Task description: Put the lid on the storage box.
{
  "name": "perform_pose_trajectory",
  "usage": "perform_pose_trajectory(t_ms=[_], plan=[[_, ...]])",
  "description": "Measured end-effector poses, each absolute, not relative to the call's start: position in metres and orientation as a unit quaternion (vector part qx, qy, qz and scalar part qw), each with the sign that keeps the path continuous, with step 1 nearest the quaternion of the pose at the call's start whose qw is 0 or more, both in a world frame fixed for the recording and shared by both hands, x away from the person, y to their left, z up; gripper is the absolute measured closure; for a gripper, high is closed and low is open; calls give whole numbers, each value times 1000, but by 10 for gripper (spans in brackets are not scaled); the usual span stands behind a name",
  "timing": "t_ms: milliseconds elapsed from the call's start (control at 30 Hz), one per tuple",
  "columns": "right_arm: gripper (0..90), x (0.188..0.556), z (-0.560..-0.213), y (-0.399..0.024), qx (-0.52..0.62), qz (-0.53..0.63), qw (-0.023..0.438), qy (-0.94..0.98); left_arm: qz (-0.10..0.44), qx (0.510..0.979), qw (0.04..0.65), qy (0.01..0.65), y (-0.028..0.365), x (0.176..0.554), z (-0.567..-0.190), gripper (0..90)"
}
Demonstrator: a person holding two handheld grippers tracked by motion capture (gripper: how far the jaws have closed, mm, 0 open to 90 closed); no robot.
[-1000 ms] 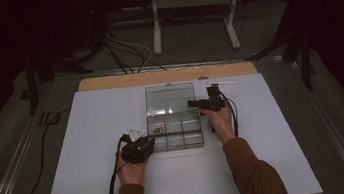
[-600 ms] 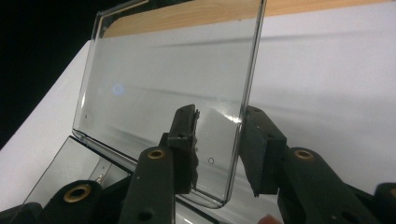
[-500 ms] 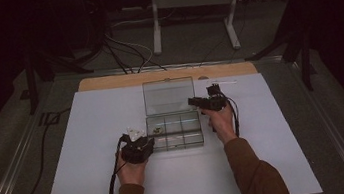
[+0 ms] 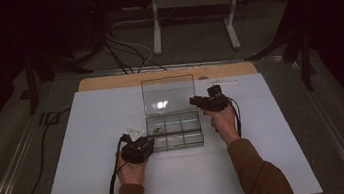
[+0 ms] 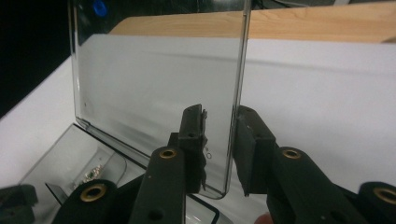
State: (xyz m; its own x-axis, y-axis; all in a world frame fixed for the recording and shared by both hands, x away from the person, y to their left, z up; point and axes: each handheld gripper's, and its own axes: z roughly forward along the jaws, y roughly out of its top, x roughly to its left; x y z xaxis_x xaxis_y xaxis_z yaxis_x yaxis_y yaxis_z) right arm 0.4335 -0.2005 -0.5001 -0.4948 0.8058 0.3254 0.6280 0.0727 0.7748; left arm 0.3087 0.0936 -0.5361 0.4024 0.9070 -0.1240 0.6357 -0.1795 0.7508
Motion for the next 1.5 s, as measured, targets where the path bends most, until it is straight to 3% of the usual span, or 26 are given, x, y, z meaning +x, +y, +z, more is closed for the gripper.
perform_pose_trajectory(t_ms=[1500], plan=[[764,408,-486,-190,375,376,237,814,179,746,372,522,91,308,-535,735]])
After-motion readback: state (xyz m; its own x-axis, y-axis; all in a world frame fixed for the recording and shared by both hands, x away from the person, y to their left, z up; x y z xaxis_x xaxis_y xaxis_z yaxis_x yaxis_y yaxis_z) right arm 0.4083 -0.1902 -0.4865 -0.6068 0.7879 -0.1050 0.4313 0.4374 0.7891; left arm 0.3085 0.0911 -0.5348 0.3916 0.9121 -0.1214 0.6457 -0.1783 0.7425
